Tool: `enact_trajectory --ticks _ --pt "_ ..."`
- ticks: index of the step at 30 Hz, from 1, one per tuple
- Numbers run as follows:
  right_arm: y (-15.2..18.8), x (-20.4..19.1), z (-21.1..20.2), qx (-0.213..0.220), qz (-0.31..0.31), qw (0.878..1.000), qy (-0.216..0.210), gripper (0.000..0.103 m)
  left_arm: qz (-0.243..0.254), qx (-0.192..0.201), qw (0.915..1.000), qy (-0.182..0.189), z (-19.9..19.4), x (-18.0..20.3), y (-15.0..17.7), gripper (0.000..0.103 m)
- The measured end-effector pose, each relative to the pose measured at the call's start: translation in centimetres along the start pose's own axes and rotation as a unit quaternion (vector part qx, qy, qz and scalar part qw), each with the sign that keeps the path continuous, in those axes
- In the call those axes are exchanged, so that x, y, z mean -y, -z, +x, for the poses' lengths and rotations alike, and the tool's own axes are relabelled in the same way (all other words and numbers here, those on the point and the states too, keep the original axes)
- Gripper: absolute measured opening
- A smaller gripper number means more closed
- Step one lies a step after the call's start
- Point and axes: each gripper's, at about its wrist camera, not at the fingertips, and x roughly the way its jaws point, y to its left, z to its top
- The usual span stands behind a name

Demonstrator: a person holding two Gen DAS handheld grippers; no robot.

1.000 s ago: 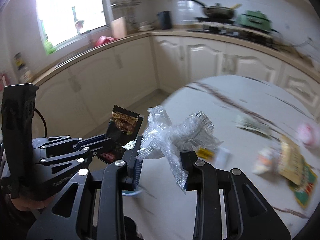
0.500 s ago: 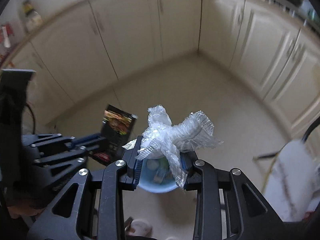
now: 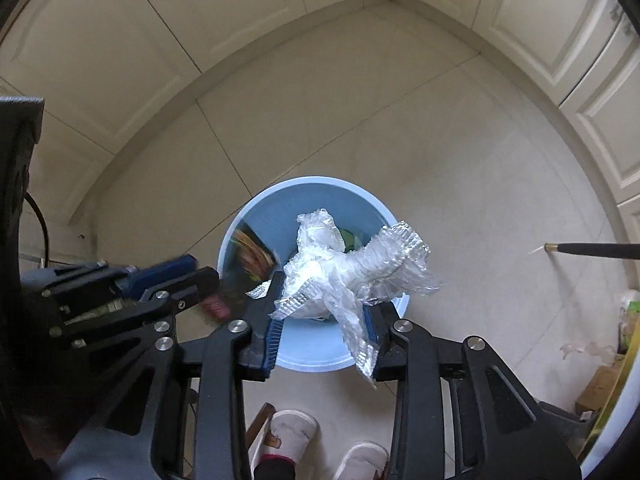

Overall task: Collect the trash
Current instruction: 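Carry the wrap and black packet over the blue bin and open both tools, then move both tools back from the bin to the table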

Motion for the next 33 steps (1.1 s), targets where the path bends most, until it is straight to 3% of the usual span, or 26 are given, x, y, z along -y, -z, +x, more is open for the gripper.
enact_trajectory --ticks 3,10,14,17,19,23,26,28,30,33 --pt "-0.2 0.5 0.1 -0.001 0.003 1.000 -0.009 0.034 -0.011 0.006 0.9999 -0.001 -0.8 -0.4 -0.7 0.043" --pt "0.0 -1.1 -1.7 0.014 -0.003 1.000 -0.028 0.051 -0.035 0.049 0.9979 -0.026 -6.2 -0.4 3.1 0.046" --pt "0.1 -3.1 -4.9 0.039 -0.020 0.999 -0.024 0.067 -0.034 0.085 0.9948 -0.046 -10.0 0.1 5.2 0.047" --pt "0.5 -4.5 -8.8 0.067 -0.030 0.997 -0.011 0.073 -0.035 0.125 0.9902 -0.051 -13.9 1.1 7.0 0.052" --pt "1.1 -5.3 -11.7 0.092 -0.041 0.995 -0.010 0.083 -0.034 0.160 0.9850 -0.056 -16.9 1.9 8.1 0.053" --pt "2.7 -7.5 -18.5 0.155 -0.066 0.986 0.019 0.087 -0.027 0.238 0.9684 -0.071 -23.4 4.4 11.0 0.057" --pt "5.3 -9.3 -24.8 0.219 -0.085 0.970 0.055 0.096 -0.013 0.290 0.9531 -0.086 -28.0 7.1 13.6 0.061" --pt "7.1 -9.5 -28.2 0.253 -0.082 0.960 0.085 0.097 -0.004 0.331 0.9383 -0.101 -30.9 9.6 15.8 0.067" --pt "9.1 -9.5 -32.1 0.292 -0.075 0.948 0.099 0.100 0.004 0.369 0.9243 -0.096 -33.7 11.8 18.2 0.080" --pt "12.4 -9.0 -37.8 0.349 -0.062 0.927 0.120 0.103 0.012 0.420 0.9036 -0.083 -36.5 15.8 22.3 0.085"
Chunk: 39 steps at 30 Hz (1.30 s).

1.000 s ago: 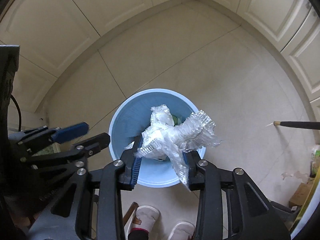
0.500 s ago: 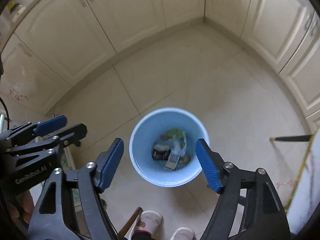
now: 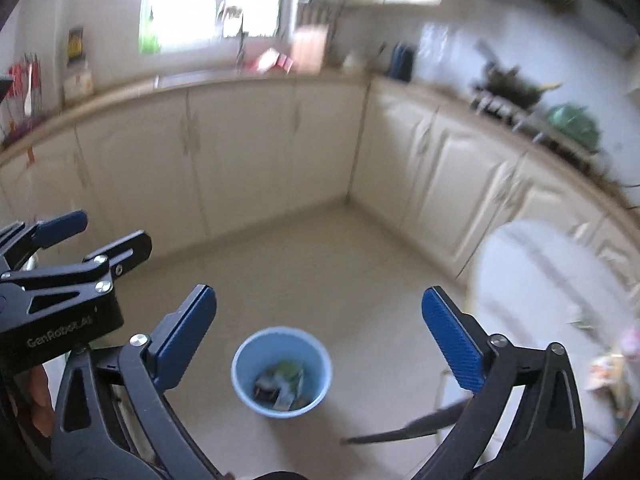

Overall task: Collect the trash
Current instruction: 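Move both tools back from the bin to the table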

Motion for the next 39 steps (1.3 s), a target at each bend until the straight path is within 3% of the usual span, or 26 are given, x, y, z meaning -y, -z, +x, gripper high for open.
enact_trajectory --ticks 2,6,11,16,19,24,29,34,39 --pt "-0.5 1.0 -4.3 0.041 0.006 0.999 0.019 0.103 0.005 0.034 0.9994 -0.007 -2.9 2.0 0.6 0.094" --pt "-1.7 3.1 -10.9 0.091 0.023 0.995 0.037 0.103 0.021 0.109 0.9938 -0.005 -9.3 6.0 2.5 0.100" --pt "-1.3 4.6 -18.1 0.138 0.035 0.988 0.061 0.103 0.027 0.174 0.9842 0.019 -16.3 10.3 4.5 0.102" --pt "-0.2 6.1 -24.5 0.174 0.046 0.980 0.089 0.103 0.047 0.208 0.9757 0.050 -20.5 12.4 7.5 0.102" --pt "0.5 7.0 -27.4 0.189 0.053 0.975 0.108 0.103 0.061 0.222 0.9709 0.064 -21.9 10.4 10.7 0.102" --pt "1.8 8.9 -29.8 0.200 0.068 0.968 0.134 0.103 0.072 0.238 0.9651 0.084 -22.7 7.4 12.8 0.102" --pt "3.6 12.9 -31.7 0.198 0.095 0.959 0.180 0.103 0.090 0.220 0.9642 0.117 -23.4 6.6 13.3 0.102" --pt "6.5 18.1 -31.8 0.161 0.139 0.952 0.221 0.103 0.125 0.156 0.9682 0.150 -19.7 9.7 12.0 0.102" --pt "10.0 22.6 -29.7 0.114 0.190 0.945 0.239 0.103 0.155 0.083 0.9665 0.187 -15.1 13.2 11.1 0.102"
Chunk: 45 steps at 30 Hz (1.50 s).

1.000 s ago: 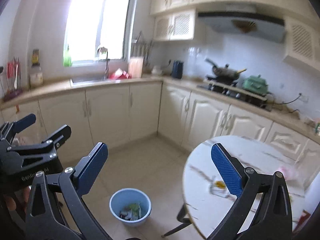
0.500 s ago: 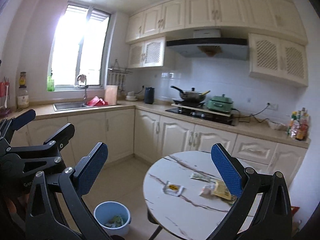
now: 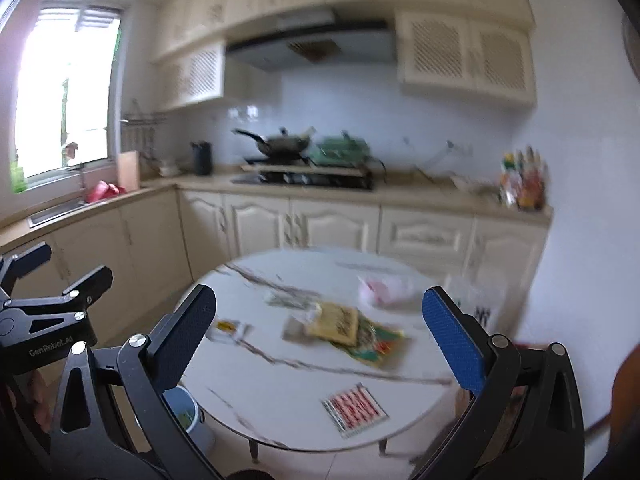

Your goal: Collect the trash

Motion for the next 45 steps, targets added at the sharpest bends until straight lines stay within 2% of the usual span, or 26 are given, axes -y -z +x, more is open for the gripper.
enact_trajectory --ticks 6,9,12,14,19,26,31,34,37,39,42,45 --pt "3.5 4.0 4.9 -0.069 0.027 0.997 0.024 0.103 0.014 -0.070 0.9974 0.012 6.4 -0.5 -0.4 0.102" --pt "4.8 5.2 7.6 -0.104 0.038 0.993 0.028 0.103 0.009 -0.104 0.9945 0.006 11.5 -0.9 -2.7 0.102" --pt "6.0 6.0 10.0 -0.129 0.046 0.990 0.025 0.103 -0.005 -0.142 0.9898 0.006 16.3 -1.2 -4.3 0.102" --pt "6.6 6.1 11.3 -0.142 0.046 0.989 0.022 0.103 -0.011 -0.167 0.9859 0.011 18.8 -1.0 -4.3 0.102" --pt "7.2 6.4 14.9 -0.171 0.046 0.984 0.014 0.103 0.008 -0.213 0.9768 0.021 24.7 0.4 -4.1 0.102" --pt "7.0 6.9 18.9 -0.196 0.038 0.980 0.013 0.103 0.028 -0.248 0.9683 0.010 32.2 1.5 -4.8 0.102" --pt "6.7 7.2 21.5 -0.209 0.030 0.977 0.015 0.103 0.025 -0.242 0.9699 0.012 35.9 1.4 -5.1 0.103" --pt "6.3 6.9 23.3 -0.218 0.028 0.976 0.006 0.103 0.011 -0.245 0.9689 0.035 37.0 0.7 -4.7 0.102" --pt "5.8 6.2 24.8 -0.220 0.028 0.975 -0.004 0.103 0.007 -0.232 0.9712 0.055 36.2 0.0 -4.3 0.087" --pt "5.4 5.6 25.7 -0.221 0.029 0.975 -0.017 0.103 0.014 -0.220 0.9729 0.069 35.8 0.1 -4.1 0.063" --pt "5.3 4.7 27.7 -0.237 0.036 0.970 -0.036 0.103 0.021 -0.217 0.9726 0.082 35.8 0.3 -3.9 0.055" --pt "5.6 4.4 29.3 -0.254 0.043 0.965 -0.043 0.103 0.024 -0.211 0.9730 0.091 35.8 0.2 -3.6 0.053"
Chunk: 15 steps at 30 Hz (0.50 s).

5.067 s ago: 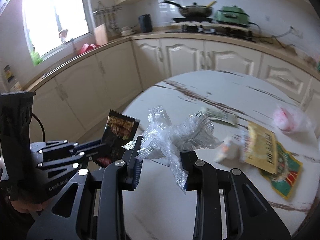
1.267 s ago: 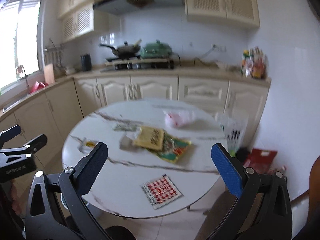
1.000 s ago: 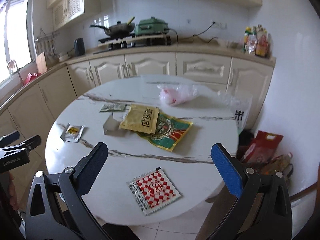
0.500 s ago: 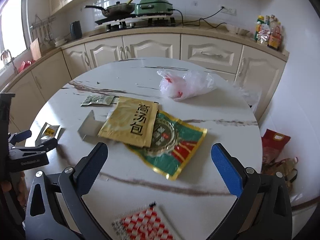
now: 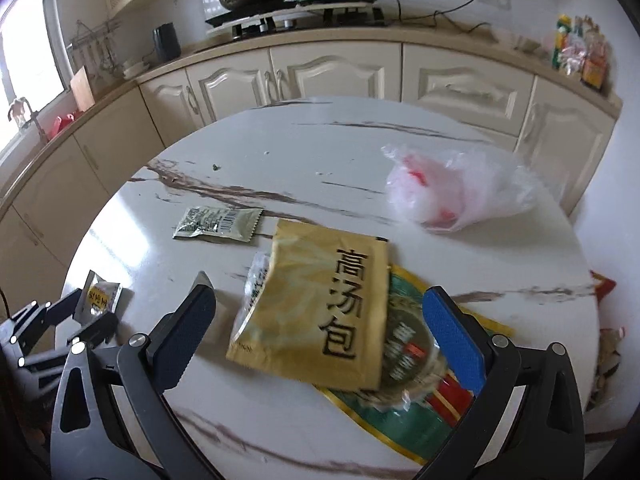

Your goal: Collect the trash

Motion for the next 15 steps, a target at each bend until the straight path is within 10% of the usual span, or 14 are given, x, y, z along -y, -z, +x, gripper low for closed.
enact_trajectory --ticks 8,10,11,15 --pt "0.7 0.2 1.8 -0.017 0.001 1.000 0.014 0.088 -0.020 0.006 0.9993 0.030 -0.4 -0.8 0.4 0.044" --pt "0.6 0.2 1.8 -0.013 -0.001 1.000 0.013 0.075 -0.030 0.008 0.9989 0.036 -0.6 -1.3 0.4 0.028" --pt "0.6 0.3 1.8 -0.013 -0.001 1.000 0.010 0.075 -0.033 0.002 0.9988 0.036 -0.5 -1.3 0.3 0.004" --pt "0.6 0.1 1.6 -0.014 -0.010 1.000 0.010 0.071 -0.034 0.001 0.9983 0.047 -0.6 -1.7 0.7 0.005"
